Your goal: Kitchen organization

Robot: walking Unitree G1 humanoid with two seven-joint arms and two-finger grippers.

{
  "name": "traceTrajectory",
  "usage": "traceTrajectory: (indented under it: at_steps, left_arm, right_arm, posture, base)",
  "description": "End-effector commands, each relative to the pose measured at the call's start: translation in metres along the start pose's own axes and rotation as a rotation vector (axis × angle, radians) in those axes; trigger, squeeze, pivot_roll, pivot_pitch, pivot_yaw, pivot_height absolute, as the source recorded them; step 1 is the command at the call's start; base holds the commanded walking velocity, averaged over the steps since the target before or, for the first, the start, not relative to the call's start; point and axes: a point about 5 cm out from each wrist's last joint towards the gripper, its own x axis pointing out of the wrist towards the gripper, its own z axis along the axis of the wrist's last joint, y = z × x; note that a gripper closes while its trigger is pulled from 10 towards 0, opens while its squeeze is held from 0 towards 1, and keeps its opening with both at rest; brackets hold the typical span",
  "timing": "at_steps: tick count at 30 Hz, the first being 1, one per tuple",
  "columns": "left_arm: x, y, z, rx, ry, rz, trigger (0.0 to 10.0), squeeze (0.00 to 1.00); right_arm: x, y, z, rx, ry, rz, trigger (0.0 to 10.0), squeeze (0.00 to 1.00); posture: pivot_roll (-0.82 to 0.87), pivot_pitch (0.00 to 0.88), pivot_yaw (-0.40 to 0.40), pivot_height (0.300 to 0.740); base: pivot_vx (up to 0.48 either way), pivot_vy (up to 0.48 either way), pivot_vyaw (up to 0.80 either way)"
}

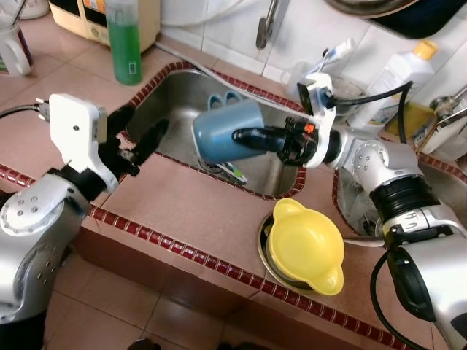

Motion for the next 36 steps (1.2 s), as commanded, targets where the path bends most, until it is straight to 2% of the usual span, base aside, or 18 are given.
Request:
traceTrajectory:
  at_steps: [1,3,6,36]
  left_arm:
    - [0.008,-0.009,-0.004,0.002,0.000,-0.029,10.0,0.00]
    - [0.012,-0.011,-0.006,-0.001,0.007,-0.029,10.0,0.00]
    - [0.022,-0.018,-0.013,-0.024,0.015,-0.032,10.0,0.00]
    - [0.022,-0.018,-0.013,-0.024,0.015,-0.032,10.0,0.00]
  right_arm:
    - [-0.009,-0.002,0.012,-0.065,-0.058,-0.076,10.0,0.00]
    - [-0.011,-0.004,0.015,-0.086,-0.085,-0.113,10.0,0.00]
    - [-0.020,-0.008,0.023,-0.143,-0.158,-0.231,10.0,0.00]
    - [-0.020,-0.008,0.023,-0.143,-0.158,-0.231,10.0,0.00]
  posture:
    - [-0.03,0.020,-0.147,0.740]
    - [-0.03,0.016,-0.140,0.740]
    - [-0.05,0.003,-0.122,0.740]
    - [-0.05,0.003,-0.122,0.740]
  base:
    - [0.000,0.000,0.00]
    - [0.000,0.000,0.00]
    - [0.000,0.000,0.00]
    - [0.000,0.000,0.00]
